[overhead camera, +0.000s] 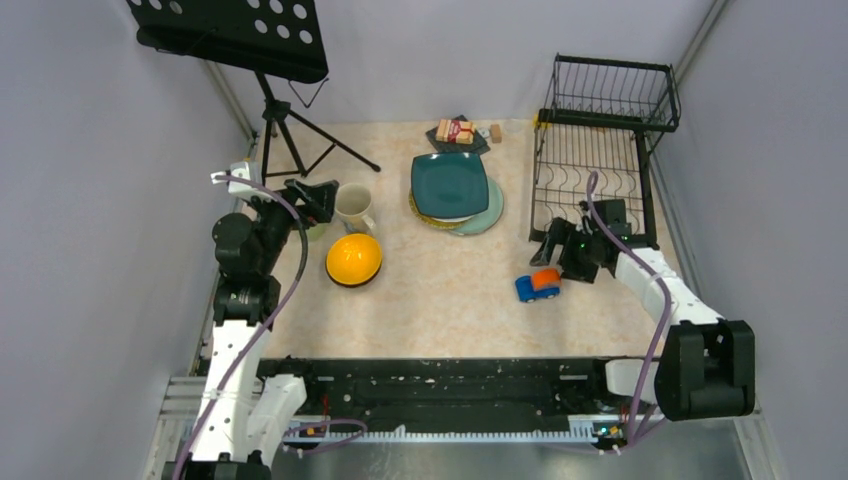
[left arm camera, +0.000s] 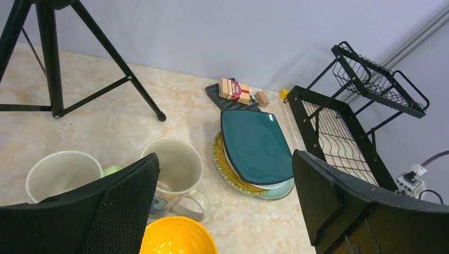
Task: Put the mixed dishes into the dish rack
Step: Pick up the plate at the center of the board.
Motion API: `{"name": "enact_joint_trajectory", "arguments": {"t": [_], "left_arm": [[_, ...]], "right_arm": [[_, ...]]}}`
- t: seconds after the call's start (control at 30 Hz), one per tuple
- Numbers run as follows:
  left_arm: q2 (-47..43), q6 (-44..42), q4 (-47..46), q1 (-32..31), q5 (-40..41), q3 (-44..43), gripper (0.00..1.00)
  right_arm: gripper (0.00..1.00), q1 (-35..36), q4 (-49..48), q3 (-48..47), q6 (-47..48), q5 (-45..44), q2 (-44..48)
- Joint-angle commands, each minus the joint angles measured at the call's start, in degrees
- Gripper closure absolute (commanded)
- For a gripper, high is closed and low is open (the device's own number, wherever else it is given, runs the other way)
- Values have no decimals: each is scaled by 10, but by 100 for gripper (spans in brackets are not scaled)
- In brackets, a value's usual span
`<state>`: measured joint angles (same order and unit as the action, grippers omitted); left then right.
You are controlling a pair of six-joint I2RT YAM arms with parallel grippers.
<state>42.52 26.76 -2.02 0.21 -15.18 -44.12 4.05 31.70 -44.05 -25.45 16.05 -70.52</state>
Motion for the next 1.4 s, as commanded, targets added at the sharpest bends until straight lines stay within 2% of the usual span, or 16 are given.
{"name": "enact_joint_trajectory", "arguments": {"t": [0.0,0.27,0.47,0.7,0.9,1.03,1.17,1.37], "left_arm": [[-8,5,-31,1,-17,-1,2],[19,5,-36,1,-98,-14,3],[48,10,-45,1,-167,-25,4],[42,-3,-26,0,-168,-27,4],[42,-10,-20,1,-174,-31,4],[43,-9,-18,1,-183,-34,4],[51,-1,-16,1,-199,-42,4],[65,2,-23,-21,-212,-50,4]], "right_arm": [[16,23,-51,31,-3,72,6],[16,77,-146,76,-71,112,11],[16,121,-142,25,-62,82,-64],[16,197,-123,-38,-52,46,-120],[16,251,-185,-37,-127,85,-160],[16,316,-204,-70,-142,80,-194],[16,351,-248,-96,-154,108,-217],[15,351,-163,-167,-95,18,-202]]}}
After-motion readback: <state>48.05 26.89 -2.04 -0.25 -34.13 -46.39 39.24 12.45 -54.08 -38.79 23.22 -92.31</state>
